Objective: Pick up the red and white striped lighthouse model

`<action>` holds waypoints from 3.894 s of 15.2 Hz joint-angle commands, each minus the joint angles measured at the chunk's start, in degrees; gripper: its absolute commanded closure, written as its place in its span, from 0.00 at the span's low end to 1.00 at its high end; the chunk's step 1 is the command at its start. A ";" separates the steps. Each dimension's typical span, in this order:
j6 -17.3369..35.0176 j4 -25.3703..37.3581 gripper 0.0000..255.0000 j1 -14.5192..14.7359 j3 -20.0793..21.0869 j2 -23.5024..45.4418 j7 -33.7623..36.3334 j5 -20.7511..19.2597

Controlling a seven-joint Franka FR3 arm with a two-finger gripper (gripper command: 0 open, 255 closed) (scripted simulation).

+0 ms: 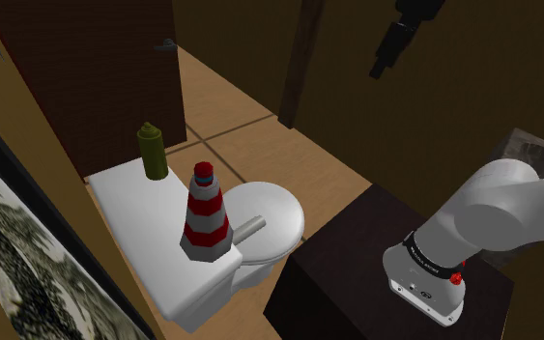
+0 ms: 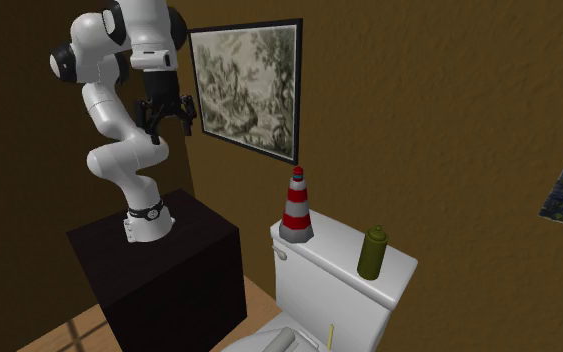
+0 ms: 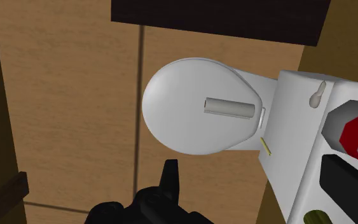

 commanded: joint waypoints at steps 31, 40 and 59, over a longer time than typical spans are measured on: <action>-11.60 51.58 0.00 15.68 26.58 67.81 36.72 -6.66; -11.25 57.61 0.00 19.76 26.15 77.03 38.99 -8.75; -13.84 60.20 1.00 20.11 26.24 76.95 39.05 -8.67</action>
